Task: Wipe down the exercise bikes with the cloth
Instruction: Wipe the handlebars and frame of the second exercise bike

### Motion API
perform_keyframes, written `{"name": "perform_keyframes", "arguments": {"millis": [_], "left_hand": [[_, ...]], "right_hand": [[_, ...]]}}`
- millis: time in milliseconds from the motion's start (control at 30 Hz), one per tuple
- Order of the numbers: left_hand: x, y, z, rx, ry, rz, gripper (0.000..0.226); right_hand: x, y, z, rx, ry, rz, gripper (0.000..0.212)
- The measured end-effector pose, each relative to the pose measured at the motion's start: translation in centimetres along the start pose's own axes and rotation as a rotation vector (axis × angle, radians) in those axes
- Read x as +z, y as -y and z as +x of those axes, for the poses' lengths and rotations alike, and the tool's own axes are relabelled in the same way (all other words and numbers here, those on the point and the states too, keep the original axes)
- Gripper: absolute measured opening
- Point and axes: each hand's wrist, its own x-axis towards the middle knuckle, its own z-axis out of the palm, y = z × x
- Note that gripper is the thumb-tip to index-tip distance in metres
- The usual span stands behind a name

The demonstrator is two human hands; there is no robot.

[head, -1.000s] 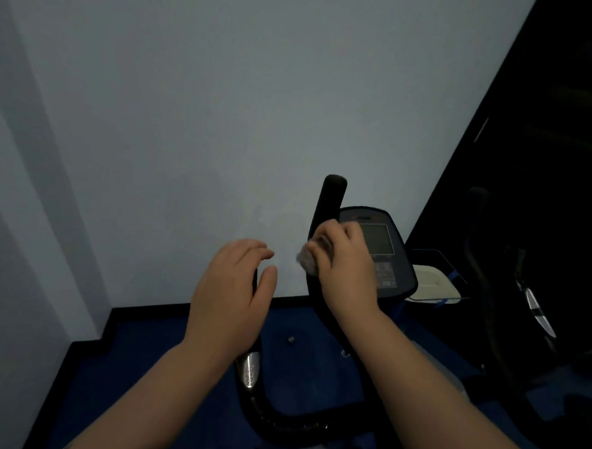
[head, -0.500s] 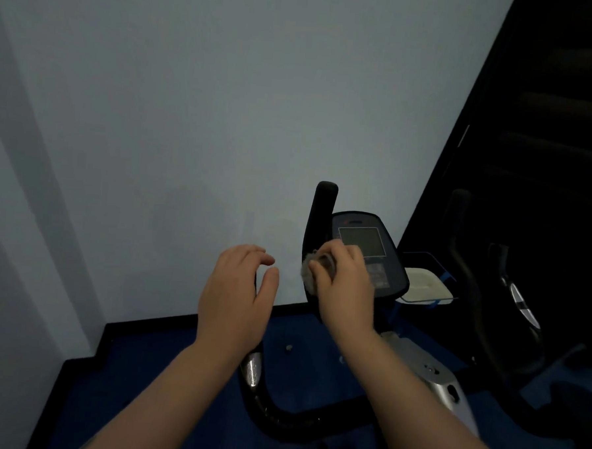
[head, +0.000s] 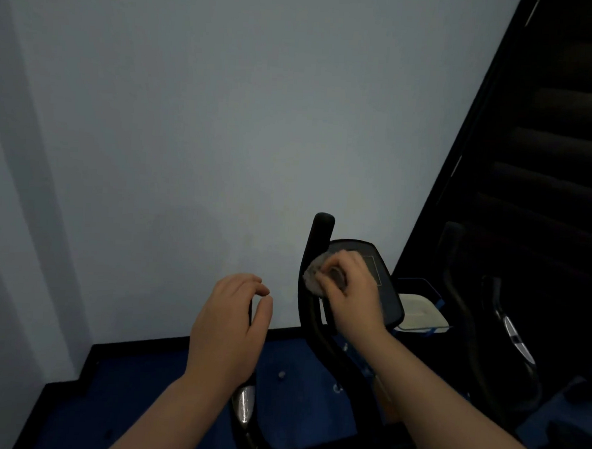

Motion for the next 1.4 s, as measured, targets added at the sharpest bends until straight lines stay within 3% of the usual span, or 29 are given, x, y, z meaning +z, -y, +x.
{"name": "perform_keyframes", "arguments": {"millis": [100, 200, 400, 500, 700, 933, 1033, 1100, 1167, 1267, 1400], "left_hand": [[0.1, 0.0, 0.0, -0.005, -0.004, -0.006, 0.015], [0.0, 0.1, 0.1, -0.001, 0.005, 0.008, 0.016], [0.0, 0.0, 0.0, 0.0, 0.0, 0.008, 0.017], [0.1, -0.1, 0.1, -0.004, -0.003, 0.008, 0.016], [0.0, 0.0, 0.1, 0.012, 0.011, 0.004, 0.014], [0.1, -0.1, 0.2, -0.01, 0.003, 0.007, 0.013], [0.0, 0.0, 0.2, -0.007, 0.007, 0.01, 0.012], [0.0, 0.0, 0.1, -0.015, 0.007, 0.011, 0.014], [0.0, 0.1, 0.1, -0.013, 0.009, 0.012, 0.015], [0.1, 0.0, 0.1, -0.011, 0.008, 0.019, 0.016], [-0.3, 0.2, 0.1, -0.007, 0.035, 0.016, 0.02]], "right_hand": [[0.1, 1.4, 2.1, 0.066, -0.261, 0.168, 0.025], [1.9, 2.2, 1.9, 0.092, -0.348, 0.072, 0.016], [2.1, 0.3, -0.4, 0.258, -0.283, 0.214, 0.007], [2.7, 1.5, 0.5, 0.312, -0.288, 0.227, 0.02], [1.4, 0.0, -1.8, 0.352, -0.161, 0.266, 0.017], [2.0, 3.1, 3.3, 0.209, -0.424, 0.4, 0.03], [2.9, 2.3, 1.0, 0.26, -0.416, 0.391, 0.037], [2.1, 1.5, 0.3, 0.332, -0.366, 0.381, 0.033], [1.3, 1.6, 1.5, 0.278, -0.394, 0.396, 0.028], [1.4, 3.3, 3.6, -0.021, -0.439, 0.225, 0.025], [1.5, 1.9, 0.2, -0.225, -0.179, -0.35, 0.02]]}}
